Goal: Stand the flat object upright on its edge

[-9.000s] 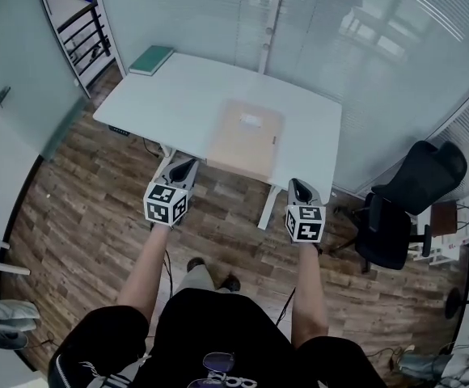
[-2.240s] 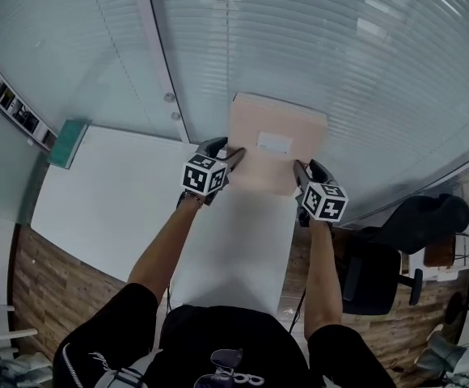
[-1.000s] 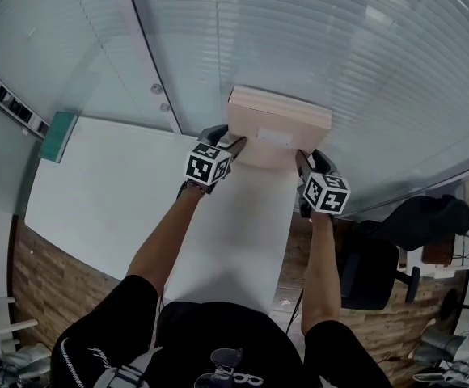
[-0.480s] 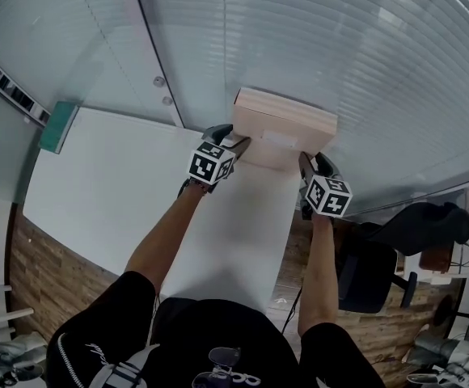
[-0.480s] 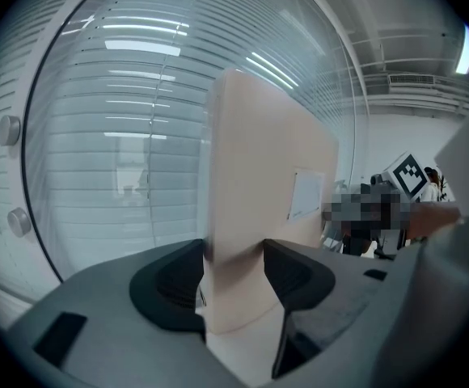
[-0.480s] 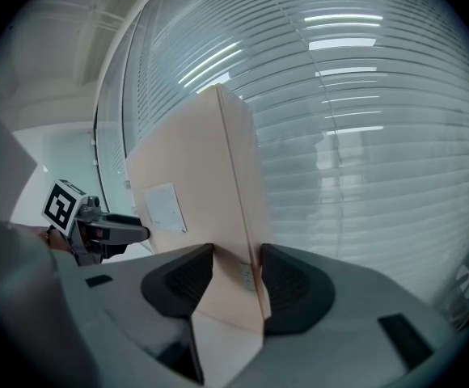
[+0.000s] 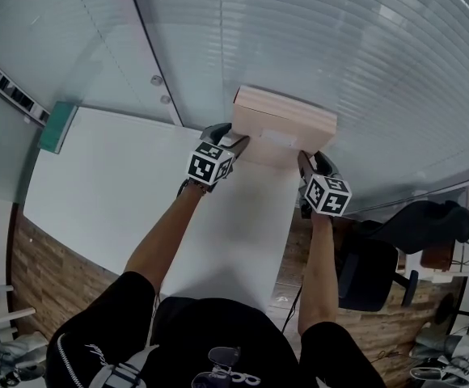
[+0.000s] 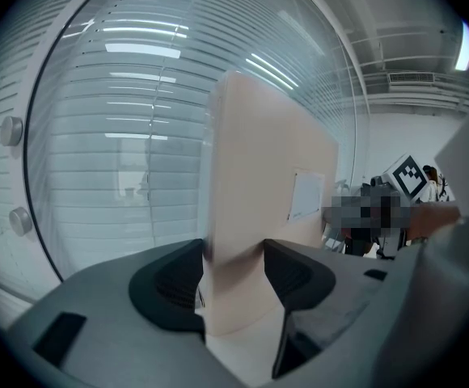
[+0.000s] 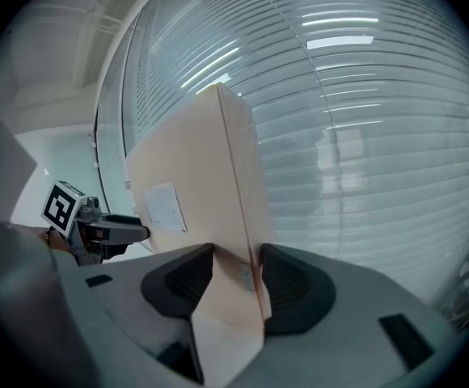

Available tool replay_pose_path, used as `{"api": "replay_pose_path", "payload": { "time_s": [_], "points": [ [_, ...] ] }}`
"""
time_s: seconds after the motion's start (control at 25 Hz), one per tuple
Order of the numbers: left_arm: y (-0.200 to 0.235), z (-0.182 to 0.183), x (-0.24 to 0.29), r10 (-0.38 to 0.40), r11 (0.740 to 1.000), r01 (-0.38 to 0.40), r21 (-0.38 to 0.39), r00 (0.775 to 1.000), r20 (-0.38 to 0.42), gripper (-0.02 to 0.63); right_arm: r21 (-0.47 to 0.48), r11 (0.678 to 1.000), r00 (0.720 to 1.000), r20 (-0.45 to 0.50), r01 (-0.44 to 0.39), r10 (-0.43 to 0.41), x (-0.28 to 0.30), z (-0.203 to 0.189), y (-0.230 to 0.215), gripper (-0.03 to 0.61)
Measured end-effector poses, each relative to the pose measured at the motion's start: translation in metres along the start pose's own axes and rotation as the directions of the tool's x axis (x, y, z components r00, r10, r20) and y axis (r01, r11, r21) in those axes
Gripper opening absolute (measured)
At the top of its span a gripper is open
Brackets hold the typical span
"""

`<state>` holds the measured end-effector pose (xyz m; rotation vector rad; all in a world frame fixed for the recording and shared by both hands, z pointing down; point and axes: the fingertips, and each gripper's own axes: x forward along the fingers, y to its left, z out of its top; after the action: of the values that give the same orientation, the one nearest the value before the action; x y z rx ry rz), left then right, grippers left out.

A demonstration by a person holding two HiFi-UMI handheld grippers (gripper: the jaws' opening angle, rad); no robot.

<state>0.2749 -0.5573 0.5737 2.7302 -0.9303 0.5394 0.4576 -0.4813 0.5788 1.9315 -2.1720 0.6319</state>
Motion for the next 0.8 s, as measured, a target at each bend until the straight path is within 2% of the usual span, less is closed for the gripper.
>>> {"api": "replay_pose_path", "payload": {
  "time_s": [0.2,0.4,0.8],
  "points": [
    [-0.001,-0.003,-0.004,-0.016,1.000,0.016,-0.018,1.000,-0.011,0.252,-0.008,1.000,1.000,-0.010,-0.016,0.015,-0.004,-0.001,0.002,0.204],
    [0.000,0.001,-0.016,0.022,0.999,-0.021,-0.042,1.000,0.014,0.250,0.002,1.000,1.000,0.000,-0.011,0.011,-0.017,0.001,0.002,0.203],
    [-0.015,0.010,-0.069,0.053,0.999,-0.053,-0.014,0.997,0.063,0.234,-0.027,1.000,1.000,0.009,-0.014,0.015,-0.054,-0.011,0.025,0.192]
  ]
}}
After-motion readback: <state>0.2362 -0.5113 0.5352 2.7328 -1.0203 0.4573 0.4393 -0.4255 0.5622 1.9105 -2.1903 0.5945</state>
